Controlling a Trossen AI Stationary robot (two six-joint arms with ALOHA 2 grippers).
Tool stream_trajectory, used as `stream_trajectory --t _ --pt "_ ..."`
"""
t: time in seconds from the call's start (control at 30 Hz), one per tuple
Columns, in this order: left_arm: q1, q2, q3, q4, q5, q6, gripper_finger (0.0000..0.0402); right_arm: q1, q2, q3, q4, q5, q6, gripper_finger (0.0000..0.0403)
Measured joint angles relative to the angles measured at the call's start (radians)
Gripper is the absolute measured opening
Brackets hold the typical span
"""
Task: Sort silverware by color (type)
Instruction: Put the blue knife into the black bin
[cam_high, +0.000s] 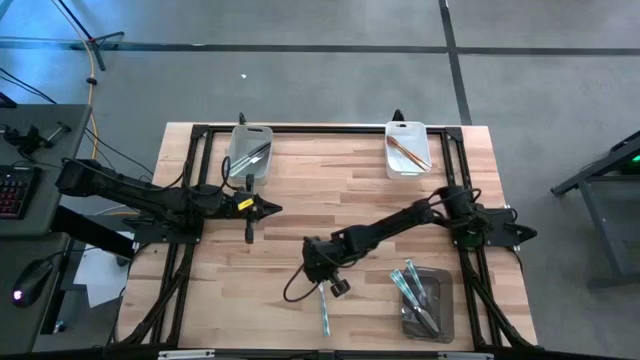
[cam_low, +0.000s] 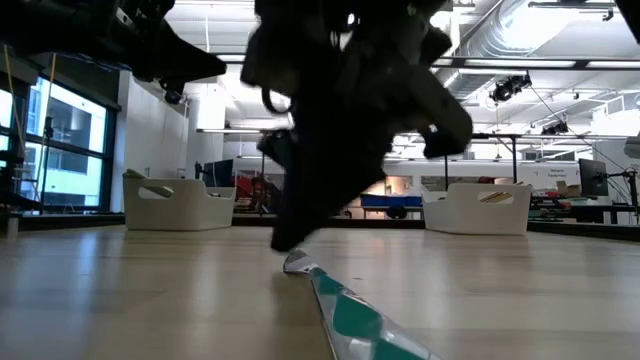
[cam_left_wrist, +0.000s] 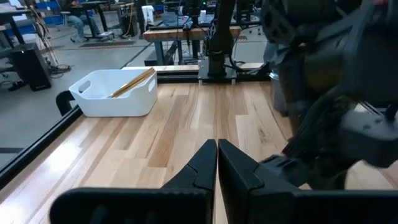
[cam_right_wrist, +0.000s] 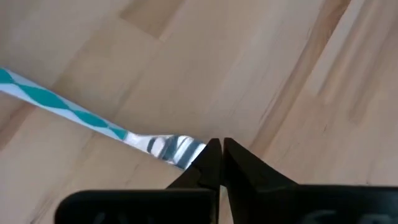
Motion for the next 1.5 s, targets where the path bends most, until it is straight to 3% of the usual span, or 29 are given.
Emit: stream_trajectory --t 0.57,0.77,0.93,1.33,1.5 --pt "0.0 0.0 0.0 -0.013 -0.003 0.0 0.0005 -0.072 0.016 -0.002 -0.101 0.055 0.004 0.0" --pt "0.0 0.0 0.0 -0.023 -0.003 -0.003 0.0005 -0.088 -0.033 -0.01 -0.205 0.167 -0.049 0.0" --pt "0.0 0.0 0.0 -0.023 -0.009 -0.001 0.0005 -0.055 -0.097 -0.005 -0.217 0.199 -0.049 0.0007" --pt "0.0 0.0 0.0 -0.025 -0.029 -0.001 0.0005 0.112 -0.084 -0.007 -0.231 0.191 -0.123 0.015" --pt "0.0 0.0 0.0 -0.025 -0.029 -0.001 0.0005 0.098 -0.069 -0.006 -0.215 0.184 -0.162 0.017"
